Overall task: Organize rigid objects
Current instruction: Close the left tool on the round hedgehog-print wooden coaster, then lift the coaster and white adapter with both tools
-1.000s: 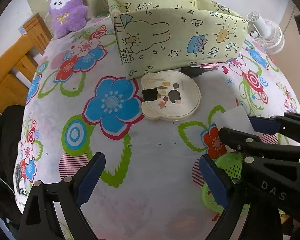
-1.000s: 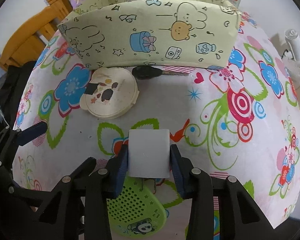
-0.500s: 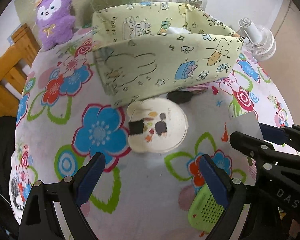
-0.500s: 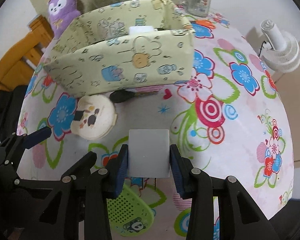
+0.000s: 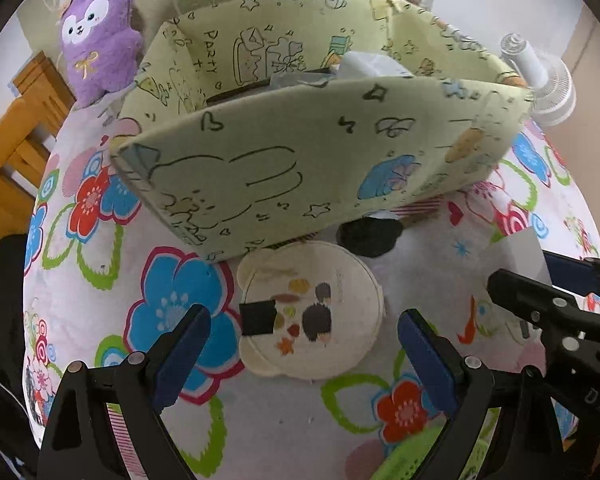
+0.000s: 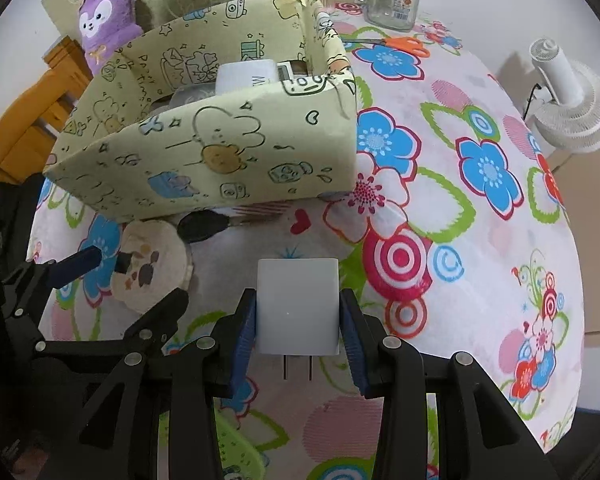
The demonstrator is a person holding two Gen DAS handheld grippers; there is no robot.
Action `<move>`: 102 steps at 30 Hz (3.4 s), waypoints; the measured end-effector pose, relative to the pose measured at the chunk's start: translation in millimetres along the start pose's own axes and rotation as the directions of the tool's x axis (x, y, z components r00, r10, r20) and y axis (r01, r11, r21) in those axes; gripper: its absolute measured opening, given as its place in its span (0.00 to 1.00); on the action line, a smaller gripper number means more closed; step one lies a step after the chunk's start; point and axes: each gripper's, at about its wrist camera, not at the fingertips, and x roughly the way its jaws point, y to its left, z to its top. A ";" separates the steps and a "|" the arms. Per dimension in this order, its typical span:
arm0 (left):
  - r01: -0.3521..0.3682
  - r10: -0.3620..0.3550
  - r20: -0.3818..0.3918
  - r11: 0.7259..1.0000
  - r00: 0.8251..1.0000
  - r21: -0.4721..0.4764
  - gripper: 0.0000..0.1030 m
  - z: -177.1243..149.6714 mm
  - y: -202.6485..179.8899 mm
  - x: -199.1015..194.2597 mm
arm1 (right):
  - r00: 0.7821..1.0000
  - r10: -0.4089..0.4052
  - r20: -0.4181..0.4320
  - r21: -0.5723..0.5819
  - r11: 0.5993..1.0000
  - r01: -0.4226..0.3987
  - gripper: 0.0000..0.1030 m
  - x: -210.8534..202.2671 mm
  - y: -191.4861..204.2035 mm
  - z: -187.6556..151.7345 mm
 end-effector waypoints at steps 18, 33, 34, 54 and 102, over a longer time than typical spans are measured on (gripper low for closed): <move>-0.026 0.024 -0.041 0.997 0.999 -0.066 0.89 13.3 -7.1 19.3 | 0.999 0.031 -0.045 -0.041 0.999 -0.033 0.42 22.9 -7.0 21.2; -0.014 0.010 -0.054 0.997 0.998 -0.070 0.76 -13.7 -1.2 -4.5 | 0.998 0.037 -0.045 -0.034 0.999 -0.038 0.42 22.7 -5.9 16.2; -0.011 0.007 -0.052 0.997 0.999 -0.070 0.76 -15.9 -0.2 -7.0 | 0.998 0.036 -0.043 -0.034 0.999 -0.038 0.42 21.8 -5.1 15.2; 0.006 -0.006 0.000 0.999 1.000 -0.041 0.76 -29.7 14.8 -42.9 | 1.000 0.016 0.019 -0.046 0.999 -0.015 0.42 -12.3 22.3 -20.1; 0.069 -0.063 0.245 0.998 0.968 -0.016 0.76 -30.1 27.3 -170.8 | 0.966 -0.048 0.254 -0.020 0.998 0.055 0.42 -153.0 57.2 -40.1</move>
